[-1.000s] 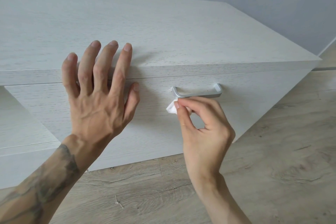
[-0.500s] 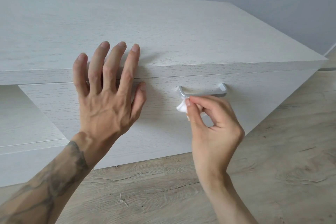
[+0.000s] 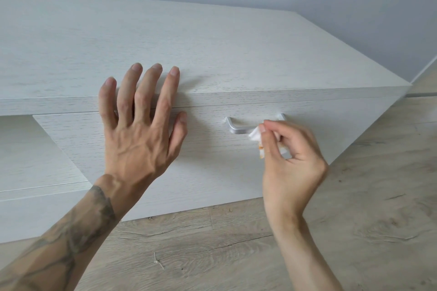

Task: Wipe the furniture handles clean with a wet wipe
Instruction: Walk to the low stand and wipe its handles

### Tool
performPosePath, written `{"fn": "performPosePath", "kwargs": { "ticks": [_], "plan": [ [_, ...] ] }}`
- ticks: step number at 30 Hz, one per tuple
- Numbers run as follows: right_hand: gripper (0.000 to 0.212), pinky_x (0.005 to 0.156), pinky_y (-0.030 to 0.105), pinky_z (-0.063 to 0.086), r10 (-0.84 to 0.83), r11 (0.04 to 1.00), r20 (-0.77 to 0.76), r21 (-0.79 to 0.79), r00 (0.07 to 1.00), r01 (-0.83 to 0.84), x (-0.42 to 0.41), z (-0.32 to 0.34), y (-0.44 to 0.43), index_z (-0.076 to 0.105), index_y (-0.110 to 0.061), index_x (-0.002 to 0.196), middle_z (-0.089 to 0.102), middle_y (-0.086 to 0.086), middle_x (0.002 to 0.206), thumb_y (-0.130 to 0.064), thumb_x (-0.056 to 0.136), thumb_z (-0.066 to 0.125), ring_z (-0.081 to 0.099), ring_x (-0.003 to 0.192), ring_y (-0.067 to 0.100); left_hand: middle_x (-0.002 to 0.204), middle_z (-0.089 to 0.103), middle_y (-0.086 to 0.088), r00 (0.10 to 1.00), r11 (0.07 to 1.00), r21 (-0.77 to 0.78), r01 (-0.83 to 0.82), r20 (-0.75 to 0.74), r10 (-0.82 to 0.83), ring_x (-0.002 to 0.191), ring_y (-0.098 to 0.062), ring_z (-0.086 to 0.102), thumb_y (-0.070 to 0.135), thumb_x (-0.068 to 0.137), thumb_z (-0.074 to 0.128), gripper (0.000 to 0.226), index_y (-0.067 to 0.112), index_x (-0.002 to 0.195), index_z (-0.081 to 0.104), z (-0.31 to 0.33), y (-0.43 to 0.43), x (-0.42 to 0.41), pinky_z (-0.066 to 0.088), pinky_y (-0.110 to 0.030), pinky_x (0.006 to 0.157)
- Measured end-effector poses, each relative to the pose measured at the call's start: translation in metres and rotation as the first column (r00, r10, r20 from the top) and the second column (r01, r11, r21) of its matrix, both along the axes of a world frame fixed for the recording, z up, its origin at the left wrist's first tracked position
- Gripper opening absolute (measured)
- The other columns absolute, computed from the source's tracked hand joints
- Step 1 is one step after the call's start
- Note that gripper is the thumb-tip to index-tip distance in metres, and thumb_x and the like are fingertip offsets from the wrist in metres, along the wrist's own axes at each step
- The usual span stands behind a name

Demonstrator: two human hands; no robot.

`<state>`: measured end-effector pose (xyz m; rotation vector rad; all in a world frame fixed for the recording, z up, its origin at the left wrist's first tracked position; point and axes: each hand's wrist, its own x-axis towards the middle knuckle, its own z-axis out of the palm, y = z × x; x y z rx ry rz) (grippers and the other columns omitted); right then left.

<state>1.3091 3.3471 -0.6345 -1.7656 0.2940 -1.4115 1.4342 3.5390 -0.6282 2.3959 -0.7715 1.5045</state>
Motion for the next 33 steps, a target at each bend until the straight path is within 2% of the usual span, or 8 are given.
{"fn": "performPosePath", "kwargs": {
  "ticks": [3, 8, 12, 15, 20, 24, 28, 33],
  "plan": [
    [0.009, 0.080, 0.028, 0.058, 0.021, 0.999, 0.016, -0.048, 1.000, -0.020, 0.009, 0.001, 0.021, 0.081, -0.005, 0.095, 0.075, 0.001, 0.092, 0.003, 0.091, 0.081, 0.071, 0.085, 0.011, 0.160, 0.040, -0.017, 1.000, 1.000, 0.002, -0.015, -0.011, 0.015, 0.153, -0.036, 0.028, 0.037, 0.111, 0.045, 0.062, 0.013, 0.166, 0.030, 0.002, -0.002, -0.004, 0.003, -0.048, 0.132],
    [0.010, 0.074, 0.036, 0.059, 0.202, 0.979, 0.028, 0.012, 0.979, -0.203, 0.011, 0.006, 0.046, 0.080, -0.005, 0.093, 0.075, 0.002, 0.089, 0.005, 0.091, 0.081, 0.073, 0.081, 0.020, 0.163, 0.044, -0.016, 0.994, 0.998, 0.049, -0.032, -0.099, 0.037, 0.153, -0.037, 0.034, 0.034, 0.112, 0.043, 0.060, 0.012, 0.167, 0.032, 0.014, 0.003, -0.020, 0.011, -0.050, 0.131],
    [0.010, 0.065, 0.041, 0.059, 0.340, 0.939, 0.003, 0.056, 0.941, -0.339, 0.011, 0.011, 0.058, 0.078, -0.012, 0.093, 0.072, -0.003, 0.086, -0.002, 0.094, 0.079, 0.070, 0.076, 0.023, 0.171, 0.035, -0.015, 0.982, 0.985, 0.172, 0.023, -0.188, 0.010, 0.159, -0.036, 0.032, 0.036, 0.113, 0.041, 0.062, 0.013, 0.169, 0.029, 0.026, 0.027, -0.034, 0.016, -0.051, 0.133],
    [0.009, 0.071, 0.041, 0.062, 0.460, 0.885, -0.011, 0.078, 0.888, -0.458, 0.014, 0.013, 0.074, 0.077, -0.015, 0.094, 0.069, -0.007, 0.087, -0.005, 0.096, 0.078, 0.071, 0.079, 0.024, 0.174, 0.028, -0.013, 0.971, 0.969, 0.247, 0.027, -0.236, 0.033, 0.161, -0.034, 0.028, 0.037, 0.114, 0.041, 0.060, 0.016, 0.169, 0.031, 0.033, 0.053, -0.048, 0.018, -0.052, 0.133],
    [0.012, 0.080, 0.043, 0.065, 0.641, 0.763, -0.039, 0.147, 0.767, -0.630, 0.024, 0.013, 0.115, 0.077, -0.012, 0.104, 0.072, 0.001, 0.100, -0.003, 0.097, 0.077, 0.075, 0.087, 0.029, 0.176, 0.023, -0.013, 0.943, 0.939, 0.341, -0.049, -0.294, 0.156, 0.162, -0.033, 0.027, 0.036, 0.113, 0.045, 0.058, 0.018, 0.167, 0.036, 0.034, 0.122, -0.074, 0.022, -0.053, 0.132],
    [0.023, 0.087, 0.033, 0.065, 0.720, 0.694, -0.092, 0.143, 0.688, -0.706, 0.036, 0.017, 0.161, 0.075, -0.011, 0.113, 0.071, 0.002, 0.104, 0.003, 0.094, 0.078, 0.075, 0.093, 0.025, 0.173, 0.031, -0.014, 0.892, 0.890, 0.438, -0.127, -0.342, 0.296, 0.157, -0.034, 0.037, 0.034, 0.111, 0.050, 0.058, 0.017, 0.165, 0.040, 0.035, 0.193, -0.088, 0.032, -0.057, 0.127],
    [0.019, 0.087, 0.032, 0.064, 0.752, 0.657, -0.164, 0.116, 0.638, -0.745, 0.047, 0.023, 0.212, 0.078, -0.012, 0.109, 0.070, -0.001, 0.103, 0.000, 0.094, 0.078, 0.076, 0.090, 0.019, 0.172, 0.034, -0.014, 0.845, 0.873, 0.443, -0.205, -0.371, 0.386, 0.156, -0.033, 0.040, 0.035, 0.111, 0.047, 0.057, 0.016, 0.165, 0.041, 0.037, 0.260, -0.082, 0.033, -0.055, 0.127],
    [0.015, 0.084, 0.032, 0.065, 0.734, 0.665, -0.248, 0.077, 0.632, -0.743, 0.069, 0.025, 0.277, 0.081, -0.012, 0.101, 0.071, -0.009, 0.099, 0.001, 0.094, 0.079, 0.076, 0.091, 0.019, 0.171, 0.034, -0.013, 0.815, 0.893, 0.409, -0.188, -0.442, 0.374, 0.155, -0.033, 0.039, 0.038, 0.113, 0.041, 0.057, 0.017, 0.166, 0.040, 0.020, 0.344, -0.051, 0.030, -0.052, 0.129]
  ]
}}
